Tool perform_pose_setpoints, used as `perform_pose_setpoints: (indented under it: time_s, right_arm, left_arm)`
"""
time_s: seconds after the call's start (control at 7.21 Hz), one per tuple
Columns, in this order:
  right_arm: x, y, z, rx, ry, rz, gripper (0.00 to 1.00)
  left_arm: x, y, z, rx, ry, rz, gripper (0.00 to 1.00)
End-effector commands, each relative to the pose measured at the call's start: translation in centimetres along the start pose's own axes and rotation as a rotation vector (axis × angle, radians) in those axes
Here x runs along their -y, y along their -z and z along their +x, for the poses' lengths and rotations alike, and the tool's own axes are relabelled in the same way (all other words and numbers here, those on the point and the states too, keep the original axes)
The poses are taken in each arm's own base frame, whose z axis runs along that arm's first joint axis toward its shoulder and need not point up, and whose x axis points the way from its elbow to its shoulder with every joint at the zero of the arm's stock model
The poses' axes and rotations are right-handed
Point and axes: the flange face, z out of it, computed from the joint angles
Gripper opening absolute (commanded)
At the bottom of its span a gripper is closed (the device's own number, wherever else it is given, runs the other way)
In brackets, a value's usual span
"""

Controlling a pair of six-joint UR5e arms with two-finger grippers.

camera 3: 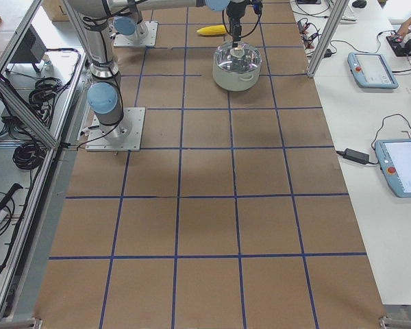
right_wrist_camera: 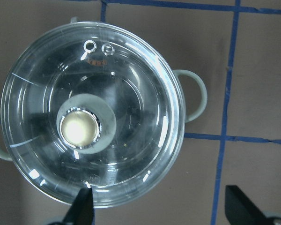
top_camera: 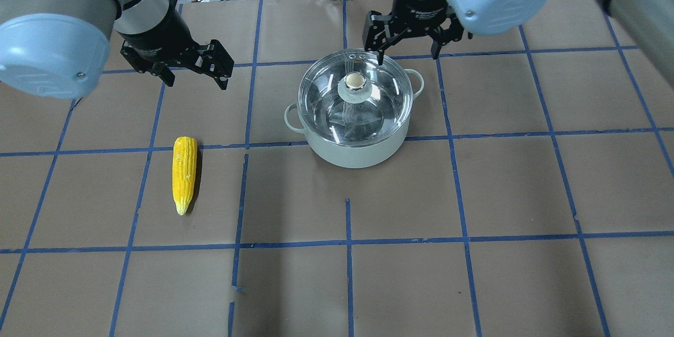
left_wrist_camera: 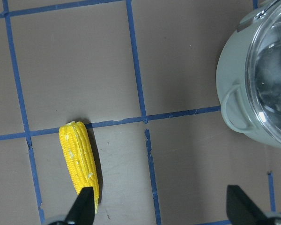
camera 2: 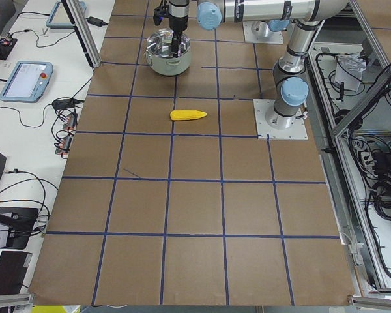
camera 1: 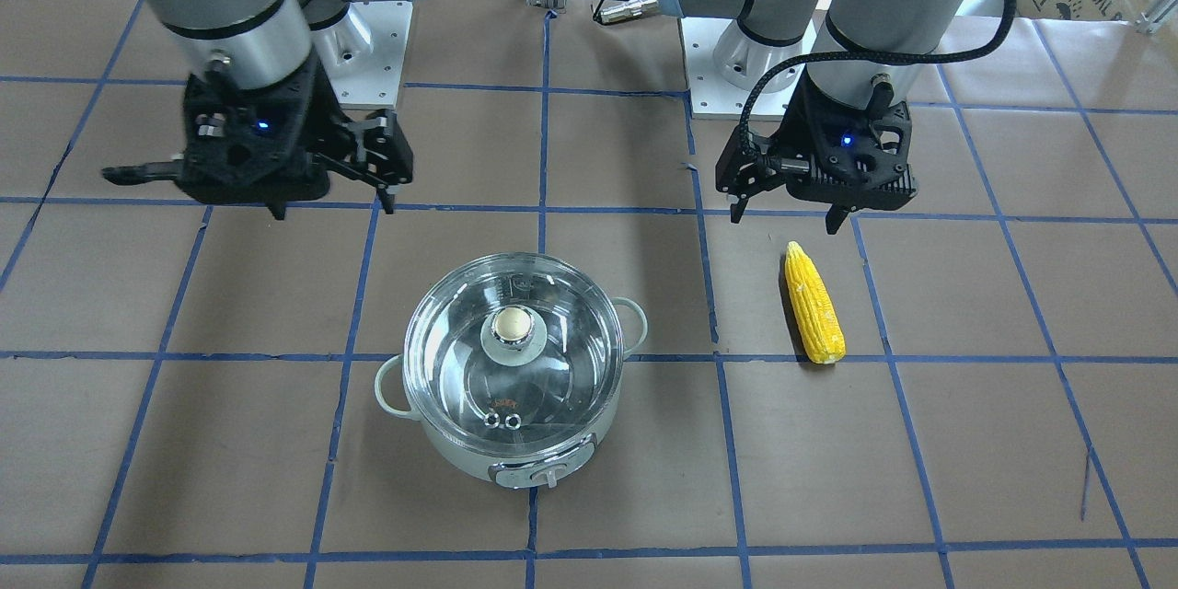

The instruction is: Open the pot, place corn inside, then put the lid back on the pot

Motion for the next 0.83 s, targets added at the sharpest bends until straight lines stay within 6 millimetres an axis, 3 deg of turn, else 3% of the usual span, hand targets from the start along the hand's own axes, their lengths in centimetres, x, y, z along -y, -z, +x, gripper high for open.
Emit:
perform_pose_setpoints:
  time_s: [0.0, 0.14, 0.28, 0.42, 0.55, 0.69]
  right_arm:
    - [1.0, -4.6, -2.4, 0.008, -0.056, -0.032, 0.99]
    - [1.1, -5.8, -4.1, 0.006, -0.041, -0.037, 0.99]
    - [1.4, -8.7, -6.3, -0.004, -0.028, -0.023, 0.99]
    - [2.4, -9.5, -6.9, -0.001, -0.022, -0.008, 1.0]
    - [2.7, -9.5, -6.9, -0.002, -0.017, -0.006, 1.0]
    - [3.0, -9.7, -6.8, -0.008, -0.01, -0.003, 0.93]
  left_arm:
    - [-0.1, 0.7, -0.2, 0.002, 0.004, 0.008, 1.0]
    - [0.0, 0.6, -0.3, 0.002, 0.004, 0.006, 1.0]
    - [0.0, 0.6, -0.3, 0.002, 0.003, 0.006, 1.0]
    - [-0.1, 0.8, -0.3, 0.003, 0.003, 0.012, 1.0]
    - [0.1, 0.9, -1.7, 0.003, 0.026, 0.014, 1.0]
    - [-0.2, 1.2, -2.5, 0.003, 0.039, 0.016, 1.0]
